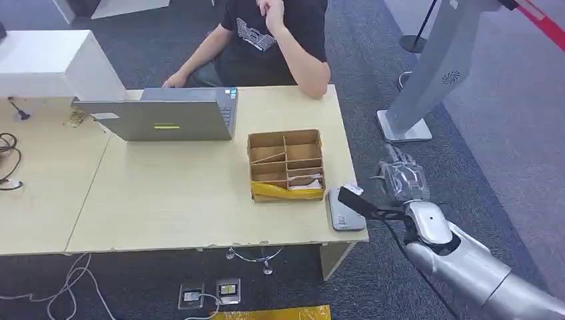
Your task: Pass the card to the sensor for recognition and then transmit it.
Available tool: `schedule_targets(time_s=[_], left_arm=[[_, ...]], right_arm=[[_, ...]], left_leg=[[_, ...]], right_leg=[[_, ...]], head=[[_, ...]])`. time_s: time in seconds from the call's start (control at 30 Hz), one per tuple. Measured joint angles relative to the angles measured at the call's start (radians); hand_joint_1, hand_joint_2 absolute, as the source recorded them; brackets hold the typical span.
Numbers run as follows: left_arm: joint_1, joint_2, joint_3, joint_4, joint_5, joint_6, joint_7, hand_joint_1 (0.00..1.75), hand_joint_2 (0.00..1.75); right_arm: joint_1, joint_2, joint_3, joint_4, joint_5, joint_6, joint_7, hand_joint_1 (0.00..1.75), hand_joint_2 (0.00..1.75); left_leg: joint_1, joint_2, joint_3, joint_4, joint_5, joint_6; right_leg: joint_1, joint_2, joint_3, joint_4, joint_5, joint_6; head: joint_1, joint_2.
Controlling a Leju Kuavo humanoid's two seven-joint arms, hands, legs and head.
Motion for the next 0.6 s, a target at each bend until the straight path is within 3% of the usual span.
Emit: schedule_targets(time_s=[0.6], left_arm=[[0.0,0.02,0.0,0.022,-0.072,-0.004,0.035,0.0,0.0]], right_arm=[[0.047,0.046,0.066,0.097,-0.11,-0.066,-0.07,1.75,1.75]], left_leg=[[0.0,0.0,0.0,0.0,0.0,0.0]], right_leg=[[0.0,0.0,0.0,0.0,0.0,0.0]], head=[[0.0,0.0]])
